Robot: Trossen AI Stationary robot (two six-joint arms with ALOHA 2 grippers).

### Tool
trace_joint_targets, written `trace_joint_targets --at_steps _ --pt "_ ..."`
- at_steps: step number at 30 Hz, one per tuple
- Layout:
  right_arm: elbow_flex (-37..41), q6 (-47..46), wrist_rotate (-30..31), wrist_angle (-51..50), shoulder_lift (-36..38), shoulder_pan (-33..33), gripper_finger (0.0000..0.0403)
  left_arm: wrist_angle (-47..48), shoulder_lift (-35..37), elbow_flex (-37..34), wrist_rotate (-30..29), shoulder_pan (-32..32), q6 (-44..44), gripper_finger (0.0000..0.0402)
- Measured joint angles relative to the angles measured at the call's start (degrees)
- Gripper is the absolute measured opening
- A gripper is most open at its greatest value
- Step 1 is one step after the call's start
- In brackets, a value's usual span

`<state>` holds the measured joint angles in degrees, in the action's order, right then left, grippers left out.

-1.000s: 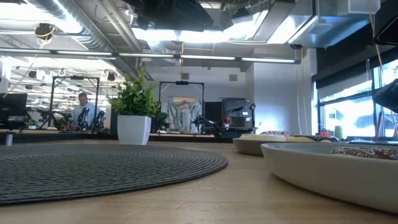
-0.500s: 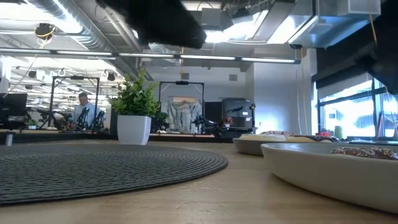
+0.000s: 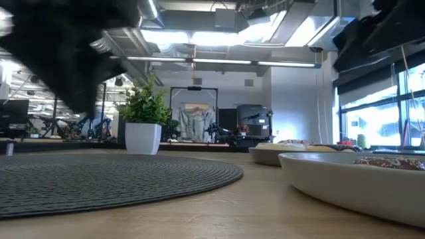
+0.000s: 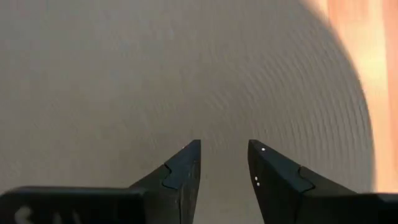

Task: Pick & Place donuts
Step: Put the small blue donut on the gray plate

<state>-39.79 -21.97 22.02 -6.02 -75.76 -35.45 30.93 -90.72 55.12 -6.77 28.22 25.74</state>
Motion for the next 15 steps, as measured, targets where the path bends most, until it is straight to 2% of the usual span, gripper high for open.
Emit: trace_joint_targets --at_steps 2,7,15 --pt "0.0 0.0 -1.5 -0.2 0.0 1.5 0.0202 4.4 0.0 0.8 4.6 0.4 2.1 0.0127" --pt "0.0 0.4 -3.8 -0.2 0.0 4.4 0.0202 12.9 0.0 2.2 10.3 2.8 7.2 0.0127" --pt "0.0 2.9 -4.2 -0.3 0.0 7.2 0.0202 14.4 0.0 1.5 11.4 7.4 15.1 0.0127"
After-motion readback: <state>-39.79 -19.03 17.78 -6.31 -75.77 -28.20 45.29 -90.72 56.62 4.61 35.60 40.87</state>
